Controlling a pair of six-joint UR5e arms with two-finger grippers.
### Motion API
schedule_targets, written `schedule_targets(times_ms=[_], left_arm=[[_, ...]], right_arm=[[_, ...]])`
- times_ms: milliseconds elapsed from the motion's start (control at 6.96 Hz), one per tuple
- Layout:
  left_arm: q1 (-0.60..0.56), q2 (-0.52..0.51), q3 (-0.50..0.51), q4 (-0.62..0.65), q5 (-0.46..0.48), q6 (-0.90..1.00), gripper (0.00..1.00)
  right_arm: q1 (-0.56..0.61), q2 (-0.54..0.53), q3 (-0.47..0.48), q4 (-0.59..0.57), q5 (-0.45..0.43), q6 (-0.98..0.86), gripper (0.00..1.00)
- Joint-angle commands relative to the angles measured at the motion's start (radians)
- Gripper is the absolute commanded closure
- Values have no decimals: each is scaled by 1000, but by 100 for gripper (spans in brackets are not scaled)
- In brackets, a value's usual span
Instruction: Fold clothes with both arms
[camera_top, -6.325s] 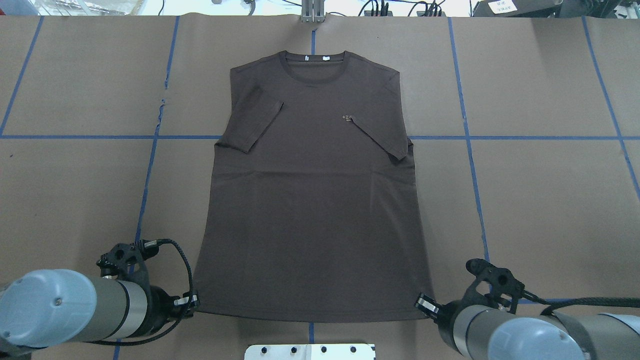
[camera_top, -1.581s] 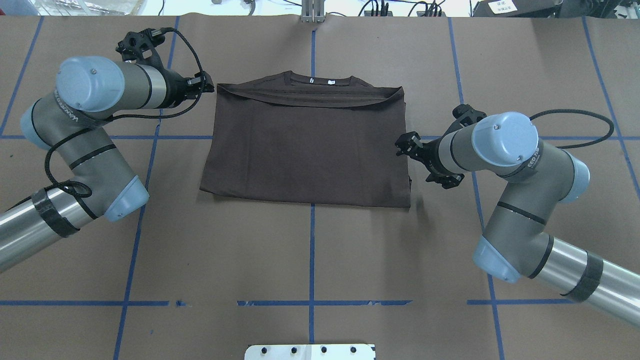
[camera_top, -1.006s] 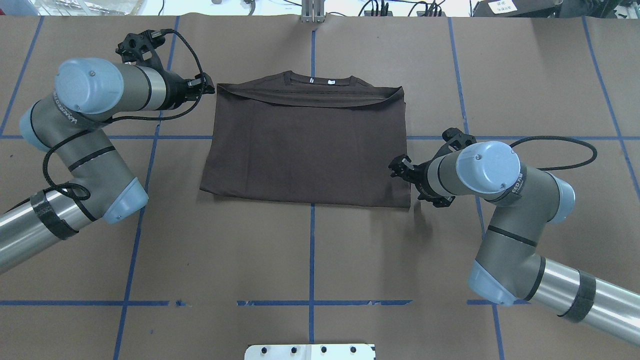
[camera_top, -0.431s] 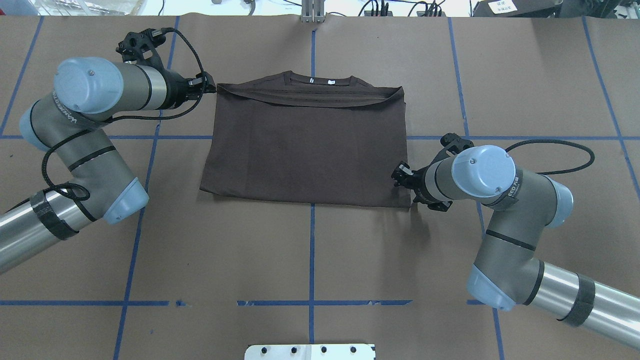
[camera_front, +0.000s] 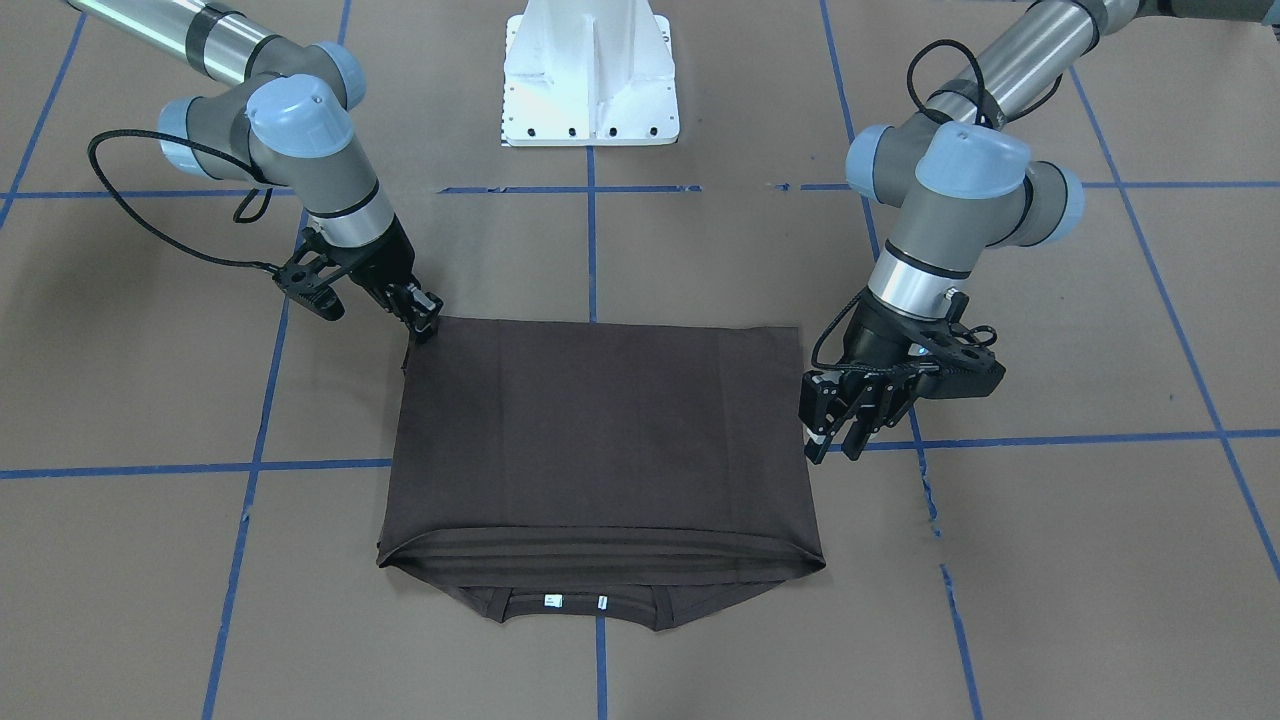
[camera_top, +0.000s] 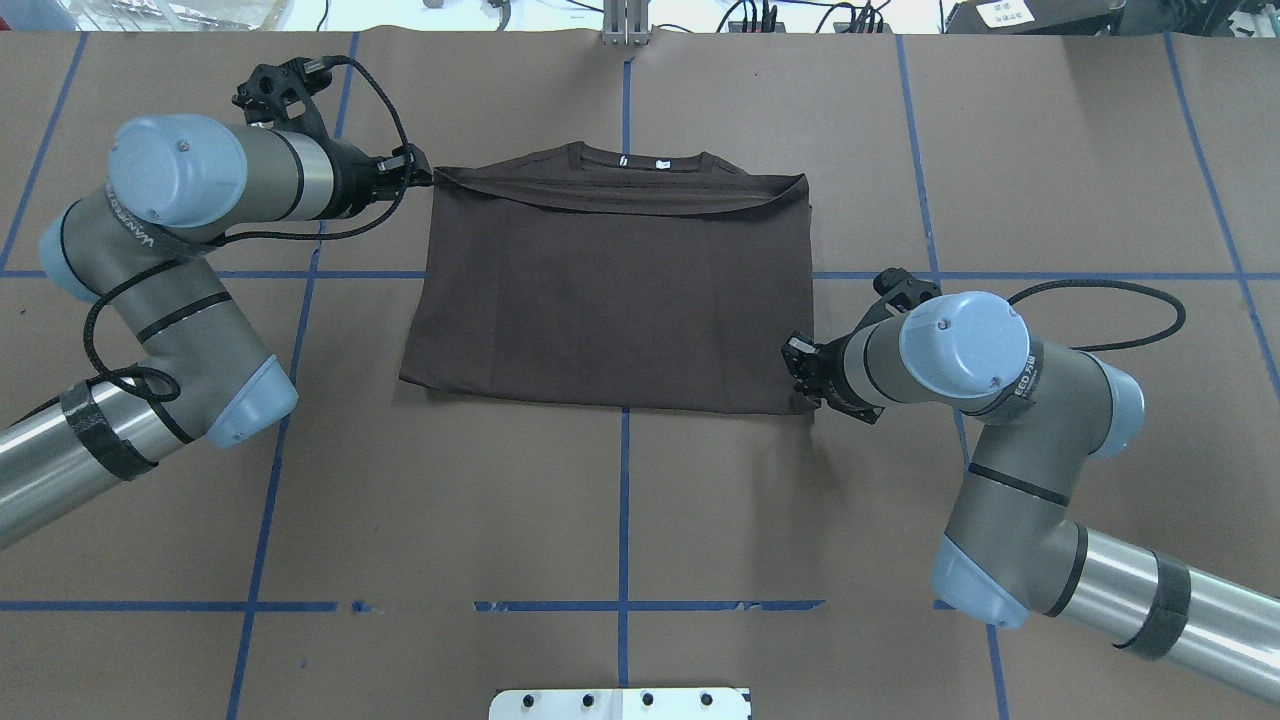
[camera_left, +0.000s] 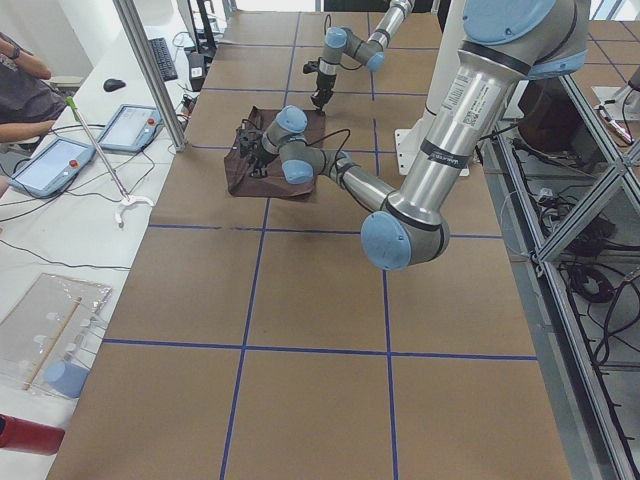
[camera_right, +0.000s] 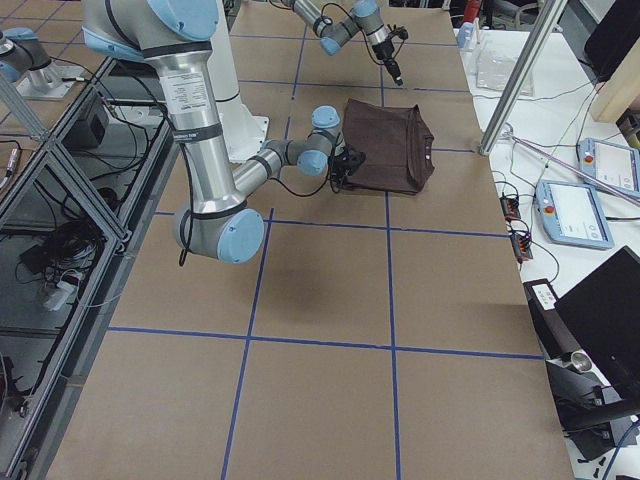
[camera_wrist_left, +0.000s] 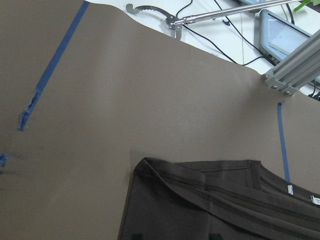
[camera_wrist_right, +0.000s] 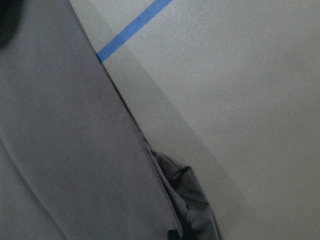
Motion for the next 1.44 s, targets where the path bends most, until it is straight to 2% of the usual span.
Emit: schedule_targets(times_ms=[0,144,288,431,575,719,862,1006,1150,1294], left_arm=[[2,0,2,-2,-1,-1,46],[3,0,1,-2,-1,-1,46],[14,-4,-1,-2,-2,-2,46],[23,-5,-2,-2,-4,-2,46],[29,-8,-2,-2,-4,-2,46],[35,-13,-4,-2,-5,-2,46],[43,-13,-30,1,-19,-4,46],[66,-7,-65,11,-80,-81,46],[92,9,-147,15,-114,-175,44],[192,73,-239,32,-111,-284,42]], right_arm=[[-9,-50,106,-3,133,1,100],[-15,-128,219,-5,164,2,100],[-71,-229,359,-6,188,4,100],[-117,-335,445,-3,283,2,100],[-163,-395,482,16,403,-5,100],[-263,-398,475,18,398,1,44],[-262,-401,471,17,346,1,0],[-213,-395,468,15,326,1,0],[-123,-387,487,20,292,4,0],[-77,-381,493,20,195,4,0]])
